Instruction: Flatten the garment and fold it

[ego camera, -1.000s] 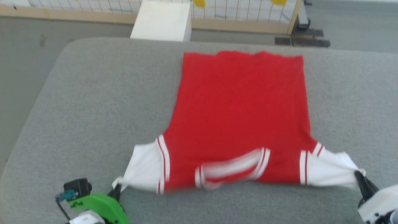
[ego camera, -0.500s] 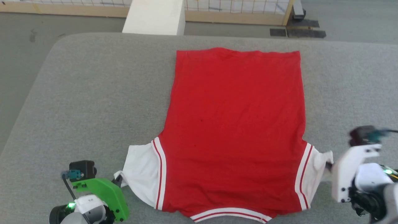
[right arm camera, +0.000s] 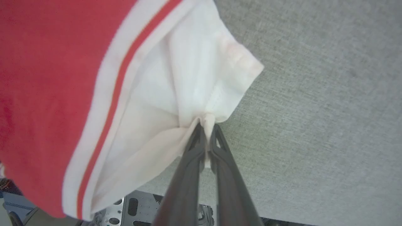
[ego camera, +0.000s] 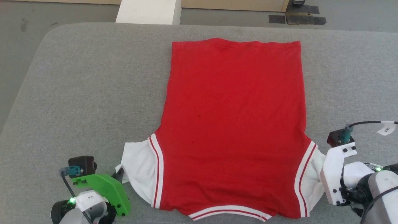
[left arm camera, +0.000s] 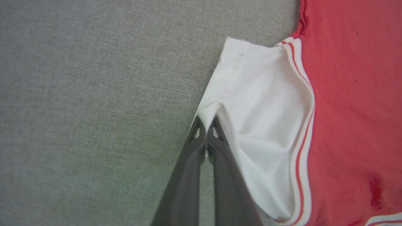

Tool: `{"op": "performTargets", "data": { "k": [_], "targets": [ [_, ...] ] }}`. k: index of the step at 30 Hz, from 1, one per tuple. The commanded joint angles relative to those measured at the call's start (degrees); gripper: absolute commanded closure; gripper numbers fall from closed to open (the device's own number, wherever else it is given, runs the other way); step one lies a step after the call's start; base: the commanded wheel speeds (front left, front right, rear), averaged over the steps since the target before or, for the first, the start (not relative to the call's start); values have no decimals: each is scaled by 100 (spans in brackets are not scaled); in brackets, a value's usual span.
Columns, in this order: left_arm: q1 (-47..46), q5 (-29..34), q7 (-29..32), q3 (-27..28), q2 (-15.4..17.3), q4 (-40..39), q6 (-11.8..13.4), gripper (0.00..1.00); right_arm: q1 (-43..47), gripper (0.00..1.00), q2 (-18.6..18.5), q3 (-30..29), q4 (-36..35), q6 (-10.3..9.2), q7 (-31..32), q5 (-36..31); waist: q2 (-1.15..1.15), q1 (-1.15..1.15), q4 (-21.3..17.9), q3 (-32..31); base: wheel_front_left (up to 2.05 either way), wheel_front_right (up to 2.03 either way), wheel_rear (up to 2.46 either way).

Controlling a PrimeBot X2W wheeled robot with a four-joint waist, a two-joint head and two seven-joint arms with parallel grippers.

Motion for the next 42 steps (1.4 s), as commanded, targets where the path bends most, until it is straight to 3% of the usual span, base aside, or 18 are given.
{"op": "performTargets", "data": {
  "k": [1,4,10,15,19,27,33,42],
  "targets": [
    [-35,-57,-40,29,-6,-53,42,100,17,0,39,-52,48,-9,-106,125,0,0,-34,-50,0,0,0],
    [25,-73,-57,57,9,-158,82,100,31,0,133,-349,-135,-9,-380,402,0,0,-59,-118,0,0,0],
    [144,-106,-84,113,42,-352,156,100,43,0,578,-1487,-938,-9,-1025,956,0,0,-88,-212,0,0,0],
    [233,-116,-136,166,55,-562,237,100,-155,0,928,-2075,-1497,-9,-1974,1105,0,0,-115,-166,0,0,0],
    [215,-105,-161,161,45,-758,269,100,-492,0,1057,-2187,-1402,-9,-2558,1147,0,0,-58,51,0,0,0],
    [-192,-12,-218,109,-48,-1273,329,100,-1996,0,885,-2215,-652,-9,-3451,555,0,0,297,1091,0,0,0],
    [-486,31,-335,127,-132,-1578,367,100,-3432,0,539,-2141,162,-9,-3154,-67,0,0,639,2040,0,0,0],
    [-560,66,-453,7,-234,-1986,329,100,-4782,0,-25,-1987,1005,-9,-1509,-1098,0,0,1071,2982,0,0,0]
  ]
}}
